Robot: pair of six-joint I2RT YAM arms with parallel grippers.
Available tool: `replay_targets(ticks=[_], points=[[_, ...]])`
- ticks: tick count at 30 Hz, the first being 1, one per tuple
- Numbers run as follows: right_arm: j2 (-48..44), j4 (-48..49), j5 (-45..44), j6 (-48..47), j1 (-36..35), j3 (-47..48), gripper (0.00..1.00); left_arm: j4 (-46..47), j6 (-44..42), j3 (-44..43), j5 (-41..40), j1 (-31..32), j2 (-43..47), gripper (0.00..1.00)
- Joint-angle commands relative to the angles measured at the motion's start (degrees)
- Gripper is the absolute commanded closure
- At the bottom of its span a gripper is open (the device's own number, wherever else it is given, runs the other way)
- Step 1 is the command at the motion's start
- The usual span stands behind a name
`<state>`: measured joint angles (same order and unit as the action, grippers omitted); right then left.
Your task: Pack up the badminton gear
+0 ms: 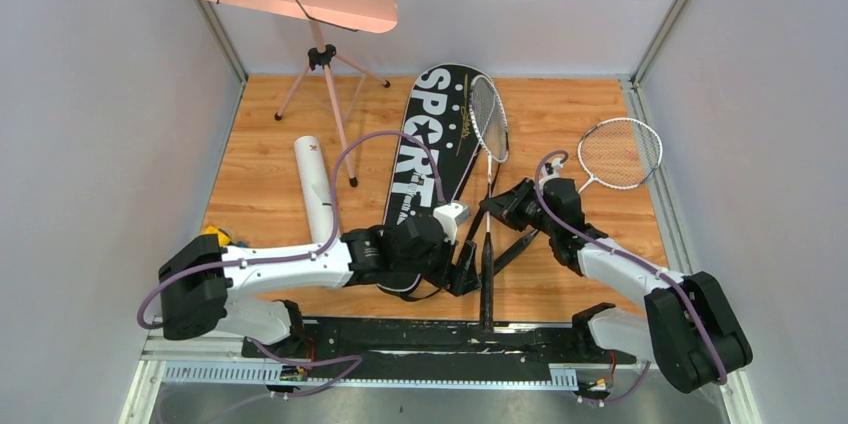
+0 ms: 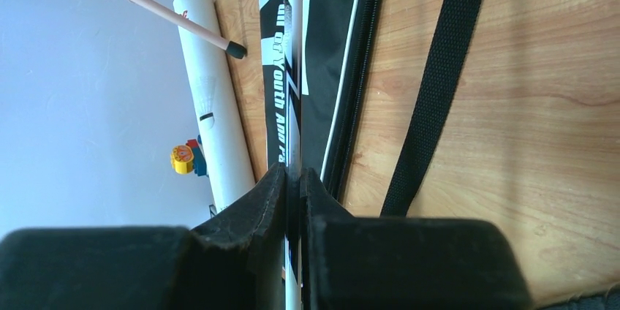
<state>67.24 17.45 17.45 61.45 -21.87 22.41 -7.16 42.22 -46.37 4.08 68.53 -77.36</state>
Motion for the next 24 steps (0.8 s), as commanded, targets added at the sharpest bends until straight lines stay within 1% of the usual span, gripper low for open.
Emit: replay_targets(ticks=[1, 4, 8, 14, 18, 20, 22, 23, 24], points=[[-0.1, 3.9, -3.1, 0.7, -1.1, 1.8, 1.0, 3.6, 2.6, 0.5, -3.6, 0.4, 5.3, 0.11], [0.0, 3.2, -5.1, 0.6, -2.3, 2.7, 1.0, 3.7, 3.1, 0.6, -3.9, 0.5, 6.7, 0.11], [1.0, 2.7, -7.0, 1.2, -3.9, 3.6, 1.0, 6.5, 3.3, 0.7, -3.8, 0.6, 5.2, 0.11], [2.2, 1.9, -8.2, 2.3, -5.3, 5.2, 1.0, 4.1, 2.3, -2.5, -3.4, 0.9, -1.8, 0.11], [1.9, 1.7, -8.7, 2.1, -6.1, 5.5, 1.0, 2.3, 1.3, -4.8, -3.5, 1.0, -5.6, 0.13], [1.4, 1.7, -8.4, 2.0, -6.3, 5.2, 1.0, 2.5, 1.2, -5.0, -3.4, 1.1, -6.2, 0.17], [0.8, 2.7, -6.8, 1.0, -6.3, 4.7, 1.0, 4.3, 1.2, -4.2, -2.7, 1.1, -5.6, 0.24], [0.5, 3.7, -5.8, -0.3, -6.3, 4.4, 1.0, 5.0, 1.3, -3.4, -2.3, 1.1, -4.9, 0.33], [0.1, 4.6, -4.9, -1.5, -6.3, 4.0, 0.99, 6.3, 1.4, -3.0, -1.8, 1.1, -3.9, 0.37]])
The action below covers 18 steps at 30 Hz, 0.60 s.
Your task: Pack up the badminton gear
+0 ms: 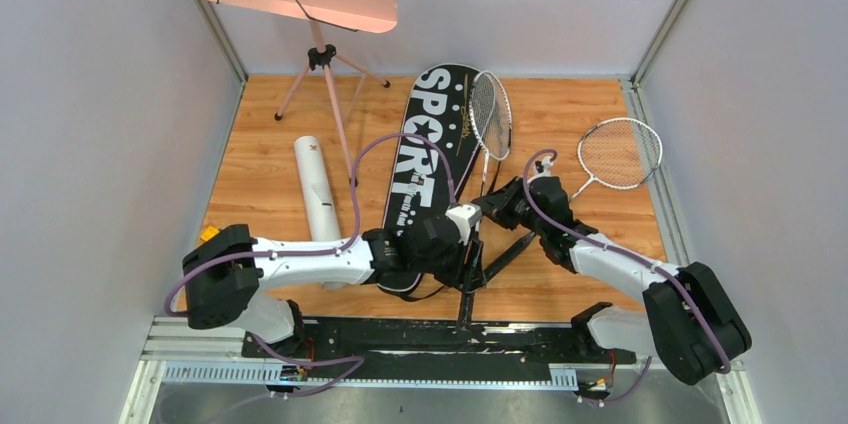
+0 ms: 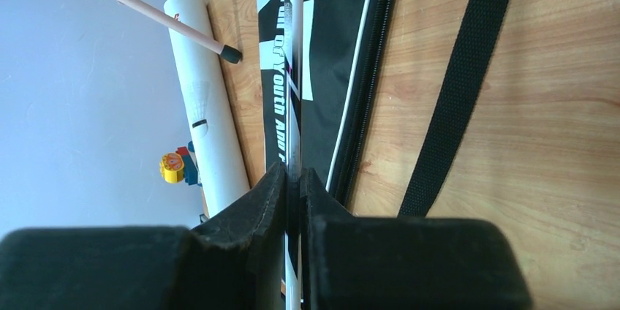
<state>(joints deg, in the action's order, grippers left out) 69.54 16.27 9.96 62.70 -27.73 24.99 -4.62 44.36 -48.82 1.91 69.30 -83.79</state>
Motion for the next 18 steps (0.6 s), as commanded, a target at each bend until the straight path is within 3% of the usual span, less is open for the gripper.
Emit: replay_targets(ticks=[1, 5, 10, 14, 18], points=[[-2.7, 6.0, 2.8, -3.8, -0.5, 1.3, 0.96, 4.4, -0.5, 0.3, 0.6, 0.3, 3.0, 0.47], [-5.9, 6.5, 3.3, -8.3, -0.4, 0.8, 0.84, 8.4, 1.2, 2.6, 0.9, 0.3, 6.3, 0.75], [-11.3, 10.5, 6.2, -10.3, -0.3, -2.0, 0.63, 13.6, 4.1, 4.4, 2.9, 0.2, 9.0, 0.99], [-14.2, 16.8, 10.2, -9.2, -0.3, -6.4, 0.5, 17.8, 6.8, 5.0, 4.0, 0.2, 9.9, 1.0], [-18.1, 22.5, 13.0, -7.6, -0.3, -10.5, 0.5, 23.0, 11.1, 7.0, 2.7, 0.2, 12.1, 1.0]])
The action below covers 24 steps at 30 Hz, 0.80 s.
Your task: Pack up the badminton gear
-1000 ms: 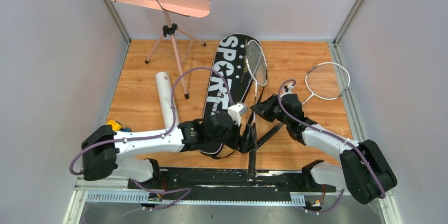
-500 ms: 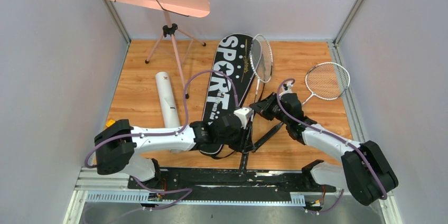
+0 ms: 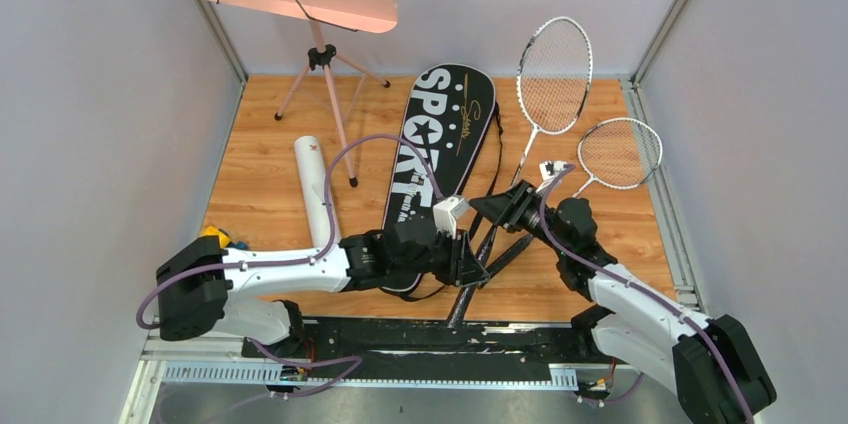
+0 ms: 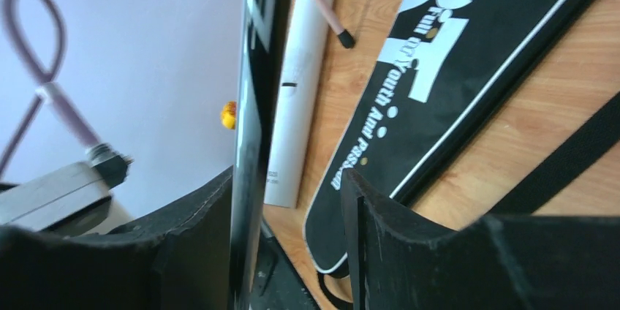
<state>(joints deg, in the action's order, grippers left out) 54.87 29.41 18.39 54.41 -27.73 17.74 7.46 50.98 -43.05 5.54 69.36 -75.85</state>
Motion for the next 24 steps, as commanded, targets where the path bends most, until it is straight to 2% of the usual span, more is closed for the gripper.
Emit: replay_targets(ticks=[1, 9, 12, 17, 19, 21, 22, 23, 24], points=[[-4.7, 10.2, 4.9, 0.9, -0.3, -3.9, 0.5, 12.5, 5.1, 2.1, -1.5, 0.2, 4.7, 1.0], [-14.3, 13.9, 5.3, 5.3, -0.2, -7.2, 0.6, 16.7, 9.0, 4.3, -3.4, 0.2, 9.1, 1.0], [-14.3, 16.2, 5.3, 7.9, -0.2, -8.1, 0.64, 17.1, 9.5, 4.5, -3.6, 0.2, 9.4, 1.0], [-11.8, 18.8, 6.7, 10.1, -0.2, -8.2, 0.65, 19.3, 10.0, 4.4, -2.2, 0.2, 7.9, 1.0], [-11.2, 20.3, 6.5, 10.8, -0.3, -8.6, 0.73, 19.9, 10.3, 4.2, -1.5, 0.2, 7.0, 1.0], [-11.1, 20.8, 6.1, 11.1, -0.2, -8.9, 0.9, 20.3, 10.6, 3.9, -1.0, 0.2, 6.2, 0.97], [-11.2, 20.9, 5.9, 11.0, -0.2, -8.9, 0.95, 20.2, 10.6, 3.7, -0.9, 0.2, 5.8, 0.93], [-11.2, 20.9, 5.7, 10.9, -0.2, -8.9, 1.0, 20.0, 10.6, 3.7, -0.9, 0.2, 5.6, 0.82], [-11.4, 20.7, 5.3, 10.8, -0.2, -8.9, 1.0, 19.2, 10.5, 3.6, -1.0, 0.2, 5.5, 0.76]])
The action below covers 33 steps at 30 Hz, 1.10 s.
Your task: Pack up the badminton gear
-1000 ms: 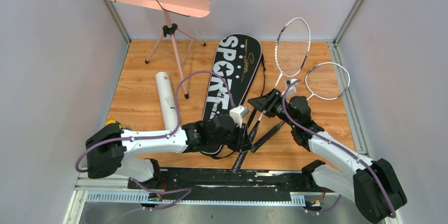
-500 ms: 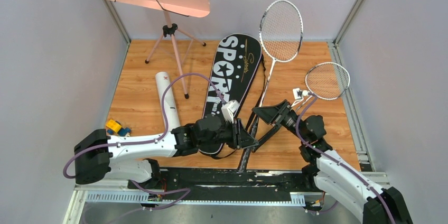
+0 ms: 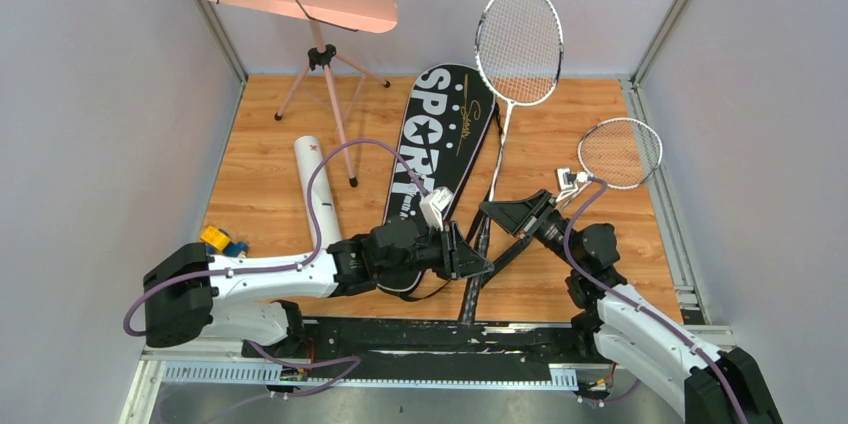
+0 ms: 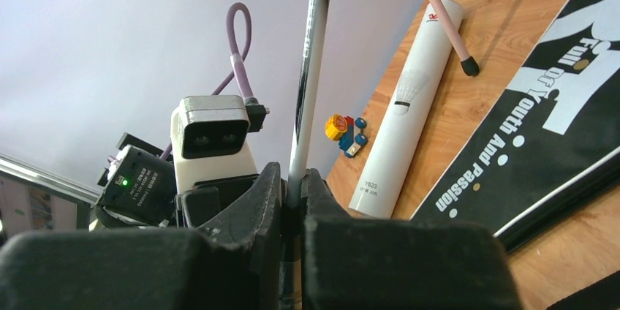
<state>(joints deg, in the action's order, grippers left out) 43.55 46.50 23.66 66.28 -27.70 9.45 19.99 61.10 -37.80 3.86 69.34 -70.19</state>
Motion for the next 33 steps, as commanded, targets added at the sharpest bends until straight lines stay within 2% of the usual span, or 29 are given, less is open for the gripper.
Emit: replay_targets(ticks=[1, 3, 5, 10, 14, 22, 26, 29, 33], points=[[-0.3, 3.2, -0.7, -1.1, -0.2, -0.5, 1.0, 6.0, 0.1, -1.8, 0.6, 0.2, -0.2, 0.63], [-1.1, 1.3, -2.3, -0.9, 0.3, -0.4, 1.0, 3.6, -1.2, -2.4, 0.5, 0.2, -0.4, 0.49], [-2.2, -2.5, -3.7, -1.0, 1.1, 0.3, 1.0, 0.0, -2.8, -3.5, 0.2, 0.2, -0.7, 0.4], [-4.2, -12.3, -6.0, -1.2, 3.3, 2.2, 1.0, -9.6, -8.1, -5.9, 0.3, 0.2, -1.3, 0.23], [-3.8, -19.4, -5.1, -3.1, 5.9, 4.4, 1.0, -15.6, -11.6, -7.1, 0.3, 0.2, -1.8, 0.16], [-1.8, -28.1, 2.0, -6.7, 16.3, 5.3, 1.0, -25.3, -18.9, -10.7, -3.0, 0.2, -4.0, 0.12], [-2.7, -33.4, 3.9, -9.4, 17.5, 6.2, 1.0, -37.9, -22.9, -15.9, -11.5, 0.2, -7.1, 0.14], [-5.4, -40.0, 4.9, -12.4, 17.6, 7.8, 1.0, -45.1, -25.1, -19.2, -22.2, -0.2, -11.1, 0.16], [-10.4, -50.2, 4.5, -15.1, 17.5, 8.8, 1.0, -49.0, -26.8, -21.5, -25.2, -3.6, -15.7, 0.2]])
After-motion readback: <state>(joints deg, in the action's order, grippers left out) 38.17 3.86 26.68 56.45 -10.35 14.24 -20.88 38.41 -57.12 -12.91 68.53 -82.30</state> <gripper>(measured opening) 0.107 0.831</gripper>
